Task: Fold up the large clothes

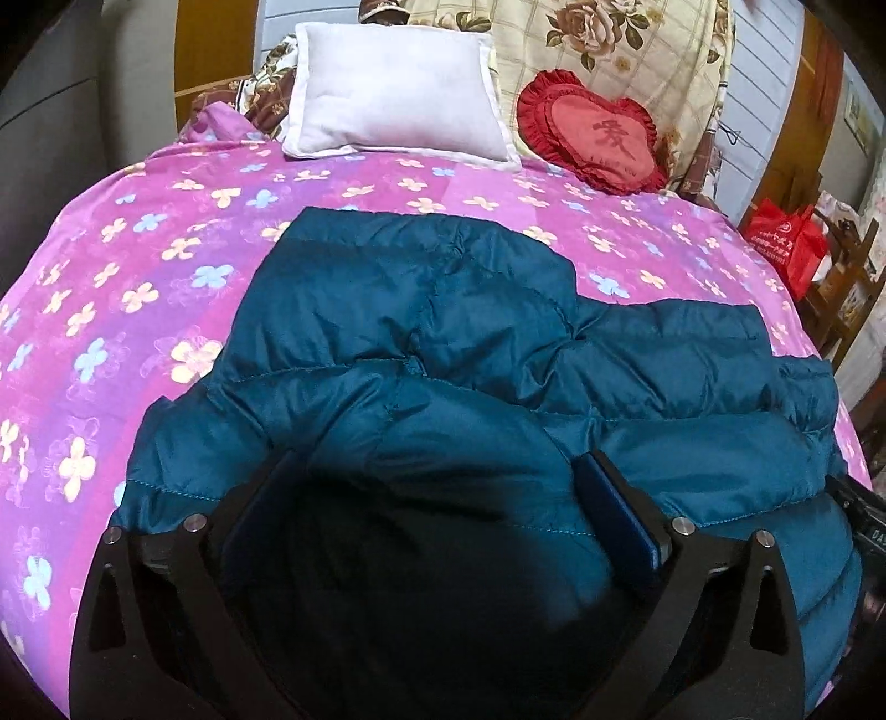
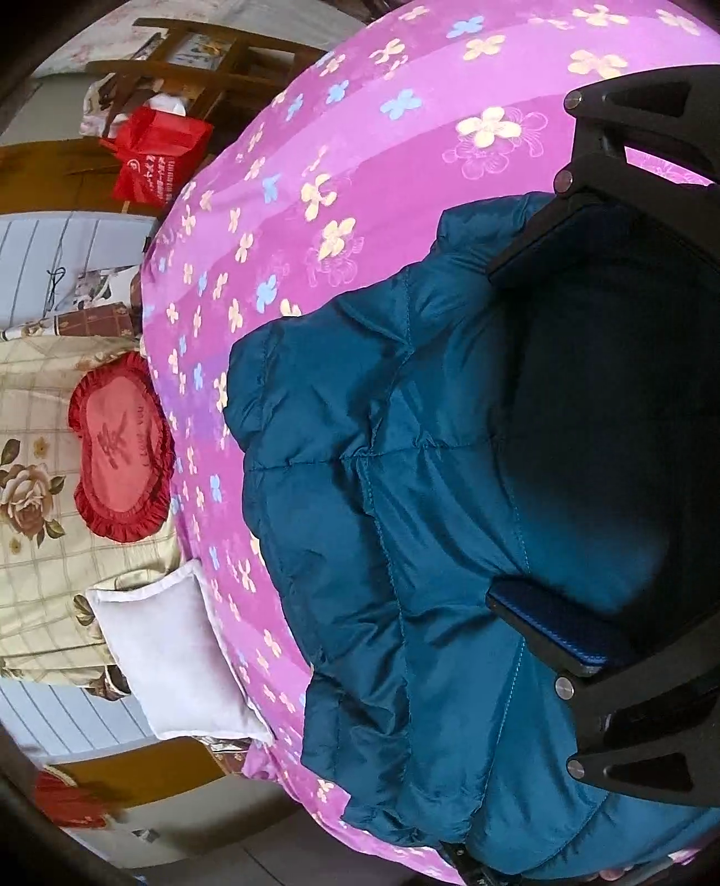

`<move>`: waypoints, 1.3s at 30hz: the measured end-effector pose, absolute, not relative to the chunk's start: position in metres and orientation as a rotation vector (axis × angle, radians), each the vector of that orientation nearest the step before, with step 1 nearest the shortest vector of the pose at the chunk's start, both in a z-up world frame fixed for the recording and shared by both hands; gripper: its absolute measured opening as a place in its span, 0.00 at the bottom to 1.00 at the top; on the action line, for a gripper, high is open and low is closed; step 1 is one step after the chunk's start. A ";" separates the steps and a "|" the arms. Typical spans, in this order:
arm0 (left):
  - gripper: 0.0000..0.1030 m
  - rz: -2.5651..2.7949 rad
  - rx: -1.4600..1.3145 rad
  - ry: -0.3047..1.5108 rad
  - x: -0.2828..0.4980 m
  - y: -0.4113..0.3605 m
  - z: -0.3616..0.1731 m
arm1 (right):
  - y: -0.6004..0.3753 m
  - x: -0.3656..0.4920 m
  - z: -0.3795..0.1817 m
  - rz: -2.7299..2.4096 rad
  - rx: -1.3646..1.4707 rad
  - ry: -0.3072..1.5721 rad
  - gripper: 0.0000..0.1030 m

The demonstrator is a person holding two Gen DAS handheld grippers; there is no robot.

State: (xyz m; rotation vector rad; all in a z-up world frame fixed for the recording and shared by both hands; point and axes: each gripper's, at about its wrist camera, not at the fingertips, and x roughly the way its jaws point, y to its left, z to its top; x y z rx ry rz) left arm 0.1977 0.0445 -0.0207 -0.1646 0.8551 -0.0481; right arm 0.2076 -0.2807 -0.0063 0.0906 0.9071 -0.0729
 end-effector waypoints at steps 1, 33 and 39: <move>0.98 -0.047 -0.162 0.855 0.198 0.044 -0.021 | -0.281 0.208 -0.007 -0.074 0.087 0.909 1.00; 0.99 -0.042 -0.150 0.846 0.197 0.042 -0.024 | -0.281 0.205 -0.008 -0.083 0.068 0.898 1.00; 0.99 -0.042 -0.150 0.847 0.197 0.041 -0.023 | -0.281 0.205 -0.009 -0.083 0.067 0.897 1.00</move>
